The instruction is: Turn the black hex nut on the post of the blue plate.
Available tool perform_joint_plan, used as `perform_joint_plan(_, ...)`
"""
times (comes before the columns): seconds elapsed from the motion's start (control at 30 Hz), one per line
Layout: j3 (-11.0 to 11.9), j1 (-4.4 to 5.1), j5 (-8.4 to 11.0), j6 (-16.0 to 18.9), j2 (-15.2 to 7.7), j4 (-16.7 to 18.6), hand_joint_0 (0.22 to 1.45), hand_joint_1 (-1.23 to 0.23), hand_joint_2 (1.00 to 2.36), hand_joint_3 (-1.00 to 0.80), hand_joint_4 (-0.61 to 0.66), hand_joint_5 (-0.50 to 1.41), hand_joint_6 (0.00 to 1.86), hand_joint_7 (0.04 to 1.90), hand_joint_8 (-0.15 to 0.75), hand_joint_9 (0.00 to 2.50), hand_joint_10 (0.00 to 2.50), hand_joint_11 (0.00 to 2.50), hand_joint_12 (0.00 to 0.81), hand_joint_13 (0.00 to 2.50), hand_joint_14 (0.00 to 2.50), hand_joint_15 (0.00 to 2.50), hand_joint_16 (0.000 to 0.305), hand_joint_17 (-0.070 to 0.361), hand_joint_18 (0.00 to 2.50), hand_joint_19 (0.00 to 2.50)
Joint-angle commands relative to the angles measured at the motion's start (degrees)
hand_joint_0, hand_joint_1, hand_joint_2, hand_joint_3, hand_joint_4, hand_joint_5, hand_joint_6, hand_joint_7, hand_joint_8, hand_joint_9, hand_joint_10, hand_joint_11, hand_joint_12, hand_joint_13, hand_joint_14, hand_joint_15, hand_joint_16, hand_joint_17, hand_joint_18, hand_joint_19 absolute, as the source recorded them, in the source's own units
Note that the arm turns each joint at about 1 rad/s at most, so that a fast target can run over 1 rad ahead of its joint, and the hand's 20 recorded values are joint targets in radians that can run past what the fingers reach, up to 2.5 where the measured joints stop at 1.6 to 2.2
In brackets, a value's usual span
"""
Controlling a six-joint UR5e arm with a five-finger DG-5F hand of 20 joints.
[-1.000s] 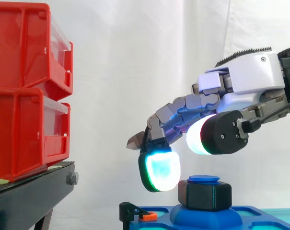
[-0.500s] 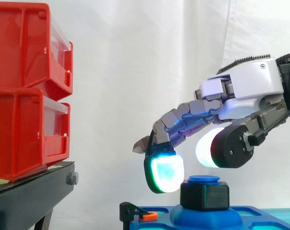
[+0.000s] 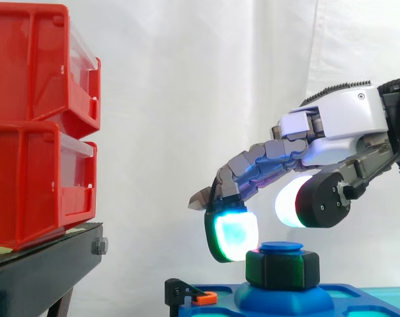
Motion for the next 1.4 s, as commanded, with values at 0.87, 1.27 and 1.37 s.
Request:
perform_joint_plan(0.87, 0.25, 1.02, 0.88, 0.09, -0.02, 1.26, 0.42, -0.31, 1.0, -0.5, 0.19, -0.22, 0.5, 0.87, 0.254, 0.23, 0.0, 0.0, 0.394, 0.29, 0.0, 0.09, 0.065, 0.147, 0.14, 0.2)
perform_joint_plan(1.27, -0.01, 2.42, 2.81, 0.09, -0.02, 1.26, 0.37, -0.56, 1.0, -0.5, 0.1, -0.27, 0.5, 0.73, 0.226, 0.11, 0.0, 0.0, 0.398, 0.22, 0.0, 0.06, 0.069, 0.155, 0.06, 0.17)
perform_joint_plan(1.37, -0.01, 2.51, 2.81, 0.09, -0.02, 1.26, 0.35, -0.56, 1.0, -0.5, 0.11, -0.27, 0.5, 0.74, 0.232, 0.11, 0.0, 0.0, 0.407, 0.22, 0.0, 0.06, 0.07, 0.159, 0.07, 0.17)
